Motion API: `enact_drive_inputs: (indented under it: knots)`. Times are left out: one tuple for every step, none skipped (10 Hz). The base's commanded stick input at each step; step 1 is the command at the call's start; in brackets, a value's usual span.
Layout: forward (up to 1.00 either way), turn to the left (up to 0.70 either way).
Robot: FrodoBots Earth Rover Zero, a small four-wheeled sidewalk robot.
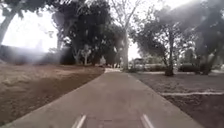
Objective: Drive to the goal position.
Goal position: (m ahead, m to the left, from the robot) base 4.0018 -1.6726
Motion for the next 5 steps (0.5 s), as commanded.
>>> enact_drive_inputs:
  knots:
    - [0.7, -0.25]
    - [0.7, -0.11]
    - [0.7, 0.0]
    - [0.7, 0.0]
    - [0.7, 0.0]
